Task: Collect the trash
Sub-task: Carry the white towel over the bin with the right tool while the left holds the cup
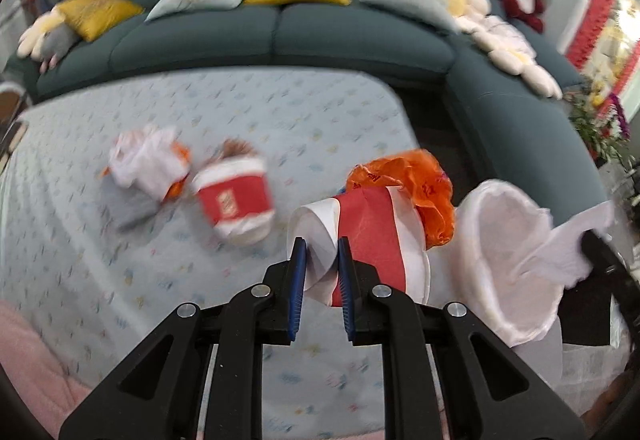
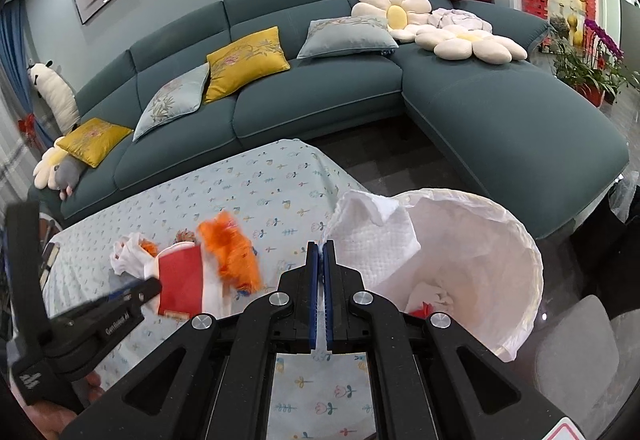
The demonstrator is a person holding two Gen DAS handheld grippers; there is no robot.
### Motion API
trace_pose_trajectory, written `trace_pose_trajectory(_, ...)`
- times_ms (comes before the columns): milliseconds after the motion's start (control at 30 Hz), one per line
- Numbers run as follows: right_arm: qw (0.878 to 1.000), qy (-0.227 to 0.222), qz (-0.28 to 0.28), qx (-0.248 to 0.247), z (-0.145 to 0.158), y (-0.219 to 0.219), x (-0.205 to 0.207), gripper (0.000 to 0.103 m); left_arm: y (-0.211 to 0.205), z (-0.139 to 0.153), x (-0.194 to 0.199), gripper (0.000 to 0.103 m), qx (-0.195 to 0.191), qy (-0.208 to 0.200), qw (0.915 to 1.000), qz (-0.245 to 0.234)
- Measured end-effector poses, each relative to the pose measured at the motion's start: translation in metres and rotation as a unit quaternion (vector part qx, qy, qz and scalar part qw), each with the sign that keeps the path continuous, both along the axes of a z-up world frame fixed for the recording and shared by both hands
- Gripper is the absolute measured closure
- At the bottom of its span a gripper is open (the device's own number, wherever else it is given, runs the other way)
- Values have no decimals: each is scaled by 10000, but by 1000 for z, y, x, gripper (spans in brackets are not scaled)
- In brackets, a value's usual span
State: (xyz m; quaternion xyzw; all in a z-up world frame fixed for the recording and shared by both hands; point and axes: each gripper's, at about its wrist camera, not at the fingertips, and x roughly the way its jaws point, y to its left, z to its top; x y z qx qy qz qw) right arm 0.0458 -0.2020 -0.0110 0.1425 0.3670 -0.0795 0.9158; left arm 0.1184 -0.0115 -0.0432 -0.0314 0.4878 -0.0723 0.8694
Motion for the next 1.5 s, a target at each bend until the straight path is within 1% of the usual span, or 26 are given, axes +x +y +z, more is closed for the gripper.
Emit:
trace_pose_trajectory(67,10000,-14,43,9,1,4,-2,101,13,-12,-2,87,87,184,9997,150)
trace_pose_trajectory(167,9999,-24,139,-30,1,12,-4,101,24,-22,-9,87,222,255,9991,249)
trace_pose_trajectory(233,9998,-12,207,-64,1,17,-6,101,32,-34,-12,87,285,375,9985,288)
trace_pose_trajectory(333,9995,14,286,-97,0,24,-9,101,43,-44,-20,87,334,477,9976,369)
trace_pose_trajectory(433,9993,59,356,-115,-3,30,-12,101,50,-49,-27,87,311,539,9973,400)
trace_pose_trajectory(533,9990,94,416,-129,-6,37,-15,101,56,-51,-33,87,371,540,9969,431)
trace_pose_trajectory(667,9985,106,508,-159,-6,46,-17,101,70,-53,-35,87,406,556,9958,602)
trace_pose_trajectory(800,9981,82,586,-161,-4,52,-18,101,93,-46,-31,87,401,491,9931,989)
trace_pose_trajectory(867,9978,62,642,-159,-2,56,-17,101,98,-36,-29,87,409,354,9927,1082)
trace_pose_trajectory(900,9976,60,674,-154,-2,59,-17,101,99,-28,-29,87,349,235,9931,1098)
trace_pose_trajectory(1000,9971,54,747,-138,-1,65,-18,101,93,2,-31,87,-167,-134,9951,966)
trace_pose_trajectory(1067,9969,61,779,-128,-2,67,-18,101,79,21,-31,87,-202,-445,9961,740)
trace_pose_trajectory(1133,9967,66,798,-120,-2,68,-18,101,61,34,-31,87,-63,-689,9963,507)
trace_pose_trajectory(1200,9967,66,805,-115,-2,68,-19,101,53,34,-27,87,-88,-668,9967,450)
trace_pose_trajectory(1300,9968,38,790,-126,0,66,-20,101,45,29,-25,87,-186,-521,9976,418)
trace_pose_trajectory(1500,9979,4,646,-85,1,53,-22,101,17,34,-29,87,-184,-582,9980,150)
